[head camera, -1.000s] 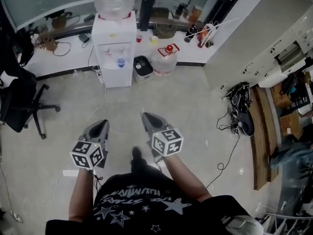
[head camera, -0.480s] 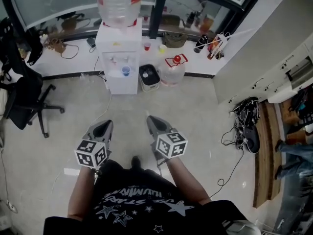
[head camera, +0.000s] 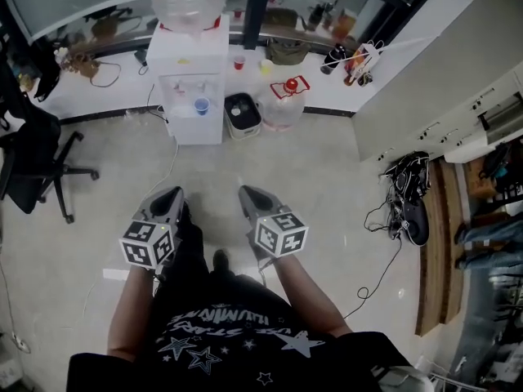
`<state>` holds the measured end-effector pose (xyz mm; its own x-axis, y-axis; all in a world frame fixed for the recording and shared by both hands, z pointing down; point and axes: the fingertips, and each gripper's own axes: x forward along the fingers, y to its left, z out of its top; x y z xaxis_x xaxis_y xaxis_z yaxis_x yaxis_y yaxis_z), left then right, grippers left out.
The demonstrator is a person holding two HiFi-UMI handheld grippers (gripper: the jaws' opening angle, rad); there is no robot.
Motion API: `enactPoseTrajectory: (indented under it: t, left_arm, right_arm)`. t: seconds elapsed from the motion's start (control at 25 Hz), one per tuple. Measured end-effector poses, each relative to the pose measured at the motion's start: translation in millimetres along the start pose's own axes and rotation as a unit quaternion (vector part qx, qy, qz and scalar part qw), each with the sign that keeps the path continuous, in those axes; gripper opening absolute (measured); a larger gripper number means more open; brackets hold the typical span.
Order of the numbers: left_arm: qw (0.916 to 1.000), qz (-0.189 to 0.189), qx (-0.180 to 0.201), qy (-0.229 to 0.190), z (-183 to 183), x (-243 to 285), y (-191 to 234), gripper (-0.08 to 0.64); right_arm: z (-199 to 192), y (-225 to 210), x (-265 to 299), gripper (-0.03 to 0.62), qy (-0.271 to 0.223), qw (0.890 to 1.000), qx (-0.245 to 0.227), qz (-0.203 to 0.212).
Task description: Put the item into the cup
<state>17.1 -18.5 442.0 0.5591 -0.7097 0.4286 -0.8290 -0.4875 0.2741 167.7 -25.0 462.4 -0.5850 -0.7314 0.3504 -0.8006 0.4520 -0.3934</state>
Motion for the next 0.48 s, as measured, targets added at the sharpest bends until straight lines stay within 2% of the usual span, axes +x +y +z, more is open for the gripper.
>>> enactPoseTrajectory:
  t: [0.2,0.48]
  left_arm:
    - [0.9999,-0.015,0.000,0.006,2,17,13,0.008]
    - [0.9995,-0.021,-0.019,0.016,10,48,56,0.008]
  right_arm:
    - [7,-7,24,0.001,0.005,1.000,0.004,-0.007]
    - [18,-19,72,0.000,0.024,1.000,0.002,-0.016]
